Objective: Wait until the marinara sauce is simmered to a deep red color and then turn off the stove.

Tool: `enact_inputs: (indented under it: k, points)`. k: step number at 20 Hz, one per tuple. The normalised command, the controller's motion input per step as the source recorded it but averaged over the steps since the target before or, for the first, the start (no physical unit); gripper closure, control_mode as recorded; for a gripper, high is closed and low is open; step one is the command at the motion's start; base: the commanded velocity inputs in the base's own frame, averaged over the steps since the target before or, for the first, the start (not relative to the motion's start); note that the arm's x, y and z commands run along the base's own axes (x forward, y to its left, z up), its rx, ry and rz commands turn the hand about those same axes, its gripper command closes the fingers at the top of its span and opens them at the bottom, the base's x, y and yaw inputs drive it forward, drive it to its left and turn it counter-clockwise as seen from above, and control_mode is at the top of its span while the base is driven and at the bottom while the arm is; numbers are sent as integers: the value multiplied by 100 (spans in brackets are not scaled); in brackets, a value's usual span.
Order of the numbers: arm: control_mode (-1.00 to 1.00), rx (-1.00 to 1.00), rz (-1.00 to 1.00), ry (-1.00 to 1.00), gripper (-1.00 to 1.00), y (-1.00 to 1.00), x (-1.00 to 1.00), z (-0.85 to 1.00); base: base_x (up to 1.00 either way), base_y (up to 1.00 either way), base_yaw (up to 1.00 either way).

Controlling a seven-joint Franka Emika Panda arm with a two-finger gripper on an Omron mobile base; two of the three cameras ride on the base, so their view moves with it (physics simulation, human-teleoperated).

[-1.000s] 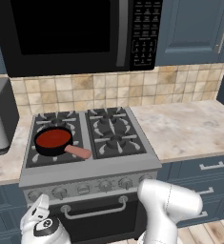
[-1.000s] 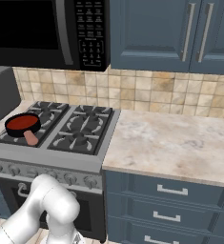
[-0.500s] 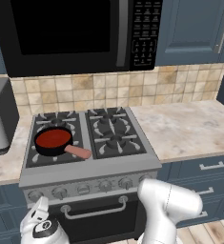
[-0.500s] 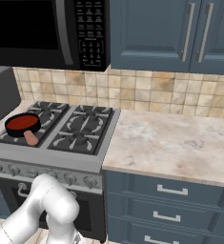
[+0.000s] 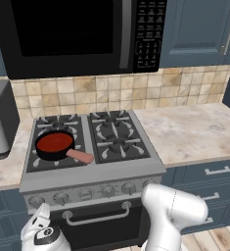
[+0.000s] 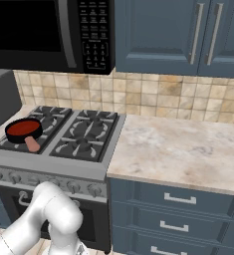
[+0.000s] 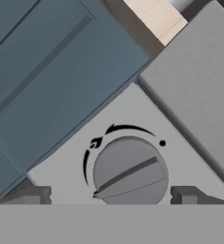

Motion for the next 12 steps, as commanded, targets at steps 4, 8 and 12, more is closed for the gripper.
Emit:
enact_inputs:
  k: [4,8,12]
  points:
    - [-100,2,0,0,-100,-13,0,-11,0,0,0]
    - [-100,2,0,0,-100,-13,4,0,0,0,0]
    - [-100,0,0,0,-100,-5,11,0,0,0,0]
